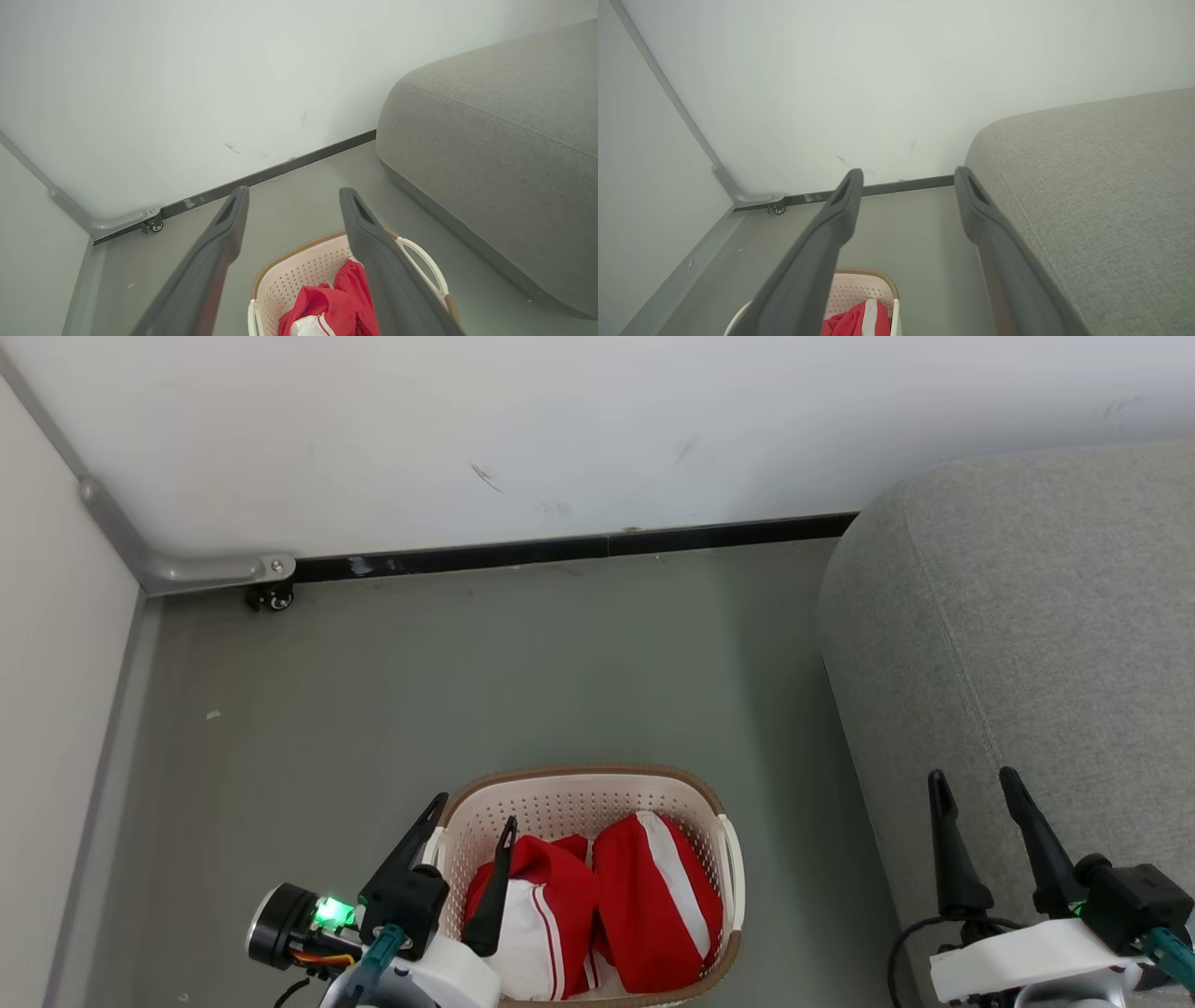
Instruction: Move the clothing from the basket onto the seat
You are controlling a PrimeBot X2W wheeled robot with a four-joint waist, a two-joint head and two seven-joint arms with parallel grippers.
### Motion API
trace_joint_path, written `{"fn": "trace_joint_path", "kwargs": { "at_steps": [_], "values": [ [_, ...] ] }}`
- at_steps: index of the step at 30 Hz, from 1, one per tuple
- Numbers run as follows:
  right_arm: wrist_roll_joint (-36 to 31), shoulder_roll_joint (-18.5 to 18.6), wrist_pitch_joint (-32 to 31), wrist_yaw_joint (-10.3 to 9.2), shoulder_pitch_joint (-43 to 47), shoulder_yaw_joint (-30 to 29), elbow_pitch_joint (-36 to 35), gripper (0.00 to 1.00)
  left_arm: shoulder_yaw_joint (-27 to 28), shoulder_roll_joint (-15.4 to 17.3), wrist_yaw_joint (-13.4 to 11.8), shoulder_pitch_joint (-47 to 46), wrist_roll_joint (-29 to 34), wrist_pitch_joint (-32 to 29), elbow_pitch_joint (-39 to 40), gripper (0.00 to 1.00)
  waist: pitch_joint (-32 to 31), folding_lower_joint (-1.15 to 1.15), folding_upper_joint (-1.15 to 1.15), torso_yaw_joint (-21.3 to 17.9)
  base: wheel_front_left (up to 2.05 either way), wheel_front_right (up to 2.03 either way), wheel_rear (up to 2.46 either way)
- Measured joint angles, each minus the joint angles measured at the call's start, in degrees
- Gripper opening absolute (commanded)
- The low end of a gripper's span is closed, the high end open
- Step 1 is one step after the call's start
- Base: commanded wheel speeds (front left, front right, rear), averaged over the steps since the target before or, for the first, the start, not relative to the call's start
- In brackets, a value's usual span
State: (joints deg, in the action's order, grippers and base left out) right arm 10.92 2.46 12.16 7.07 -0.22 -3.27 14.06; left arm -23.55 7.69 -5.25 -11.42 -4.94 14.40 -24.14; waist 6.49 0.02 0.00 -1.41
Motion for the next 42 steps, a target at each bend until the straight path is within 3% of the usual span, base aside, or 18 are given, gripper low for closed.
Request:
{"fn": "trace_joint_path", "kwargs": {
  "at_steps": [29,42],
  "values": [
    [1.8,0.0,1.4,0.0,-4.6,-0.4,-7.2,1.0,-3.1,-0.5,3.8,-13.6,3.2,-1.6,-13.4,1.0,16.8,0.0,0.0,-5.6,0.0,0.0,0.0],
    [3.8,0.0,1.5,0.0,-9.3,2.0,-7.9,1.0,-3.4,-0.4,4.3,-18.4,3.7,-2.8,-19.2,1.0,24.6,-0.01,0.0,-9.1,0.0,0.0,0.0]
  ]
}}
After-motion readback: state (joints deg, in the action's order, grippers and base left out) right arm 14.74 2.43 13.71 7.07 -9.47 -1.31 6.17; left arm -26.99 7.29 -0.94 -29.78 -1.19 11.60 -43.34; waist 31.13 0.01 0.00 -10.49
